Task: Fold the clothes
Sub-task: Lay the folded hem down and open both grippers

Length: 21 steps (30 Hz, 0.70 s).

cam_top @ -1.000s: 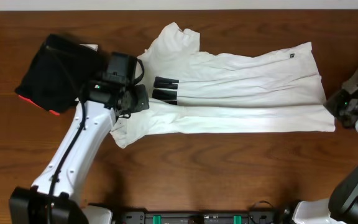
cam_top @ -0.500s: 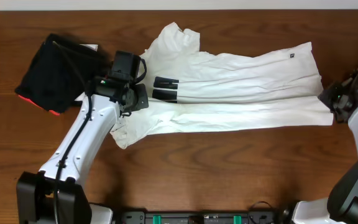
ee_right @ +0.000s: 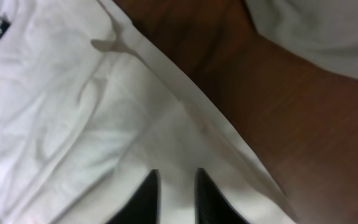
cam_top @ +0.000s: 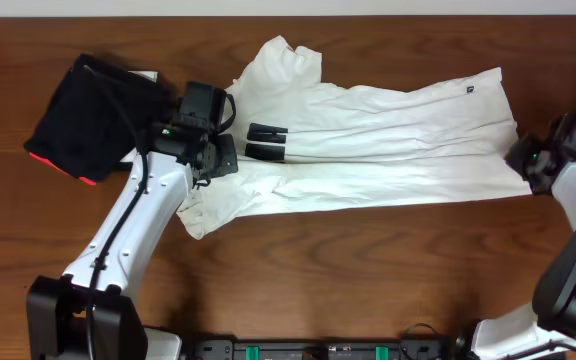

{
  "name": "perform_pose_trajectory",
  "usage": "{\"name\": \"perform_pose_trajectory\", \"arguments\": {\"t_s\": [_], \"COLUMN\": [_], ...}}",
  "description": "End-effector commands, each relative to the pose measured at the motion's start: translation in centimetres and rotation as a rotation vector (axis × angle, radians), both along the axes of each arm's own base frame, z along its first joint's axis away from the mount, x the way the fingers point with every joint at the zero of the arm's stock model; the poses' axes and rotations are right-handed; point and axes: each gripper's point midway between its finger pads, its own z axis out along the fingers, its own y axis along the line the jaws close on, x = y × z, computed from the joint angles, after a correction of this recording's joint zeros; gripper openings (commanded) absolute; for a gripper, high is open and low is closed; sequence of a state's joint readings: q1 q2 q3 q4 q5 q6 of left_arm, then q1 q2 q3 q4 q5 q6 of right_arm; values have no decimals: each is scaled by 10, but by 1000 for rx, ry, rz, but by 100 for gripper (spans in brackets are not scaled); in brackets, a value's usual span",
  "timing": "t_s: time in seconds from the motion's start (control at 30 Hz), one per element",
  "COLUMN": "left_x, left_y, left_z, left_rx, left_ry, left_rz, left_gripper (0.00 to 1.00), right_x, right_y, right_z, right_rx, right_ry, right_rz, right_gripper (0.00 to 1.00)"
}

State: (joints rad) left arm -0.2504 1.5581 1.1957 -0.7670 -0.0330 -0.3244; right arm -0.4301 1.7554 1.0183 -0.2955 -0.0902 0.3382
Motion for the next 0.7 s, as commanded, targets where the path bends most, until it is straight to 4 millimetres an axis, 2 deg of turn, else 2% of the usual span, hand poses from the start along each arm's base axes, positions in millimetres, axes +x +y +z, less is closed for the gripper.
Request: {"name": "perform_pose_trajectory", "arguments": {"t_s": [0.0, 0.03, 0.1, 0.17, 0.23, 0.27, 0.33, 0.47, 0.57, 0.67], "left_x": [9, 11, 15, 20, 24, 24, 22, 6, -16, -41], "left_y": [4, 4, 3, 2, 1, 0, 1, 5, 10, 8], "left_z": [6, 6, 8, 11, 17, 20, 27, 34, 26, 13], "left_rx": [19, 17, 13, 10, 8, 7, 7, 14, 10, -16], "left_ry": [-31, -38, -55, -80, -94, -96, -93, -50, 44, 155], "left_rz": [6, 6, 6, -1, -4, -4, -4, 5, 68, 92], "left_gripper": [17, 25, 45, 47, 57, 59, 59, 58, 44, 33], "right_x": [18, 23, 32, 42, 47, 48, 44, 25, 5, -19], "right_y": [8, 10, 13, 21, 32, 37, 42, 48, 52, 56], "right_z": [3, 6, 12, 21, 31, 37, 44, 51, 49, 38], "right_rx": [-9, -14, -26, -20, 14, 37, 57, 77, 98, 123], "right_ry": [-51, -74, -120, -181, -229, -245, -248, -191, -111, -4], "right_rz": [101, 132, 187, 257, 312, 330, 342, 328, 307, 280], "right_gripper": [42, 54, 66, 75, 78, 78, 77, 70, 64, 49]}}
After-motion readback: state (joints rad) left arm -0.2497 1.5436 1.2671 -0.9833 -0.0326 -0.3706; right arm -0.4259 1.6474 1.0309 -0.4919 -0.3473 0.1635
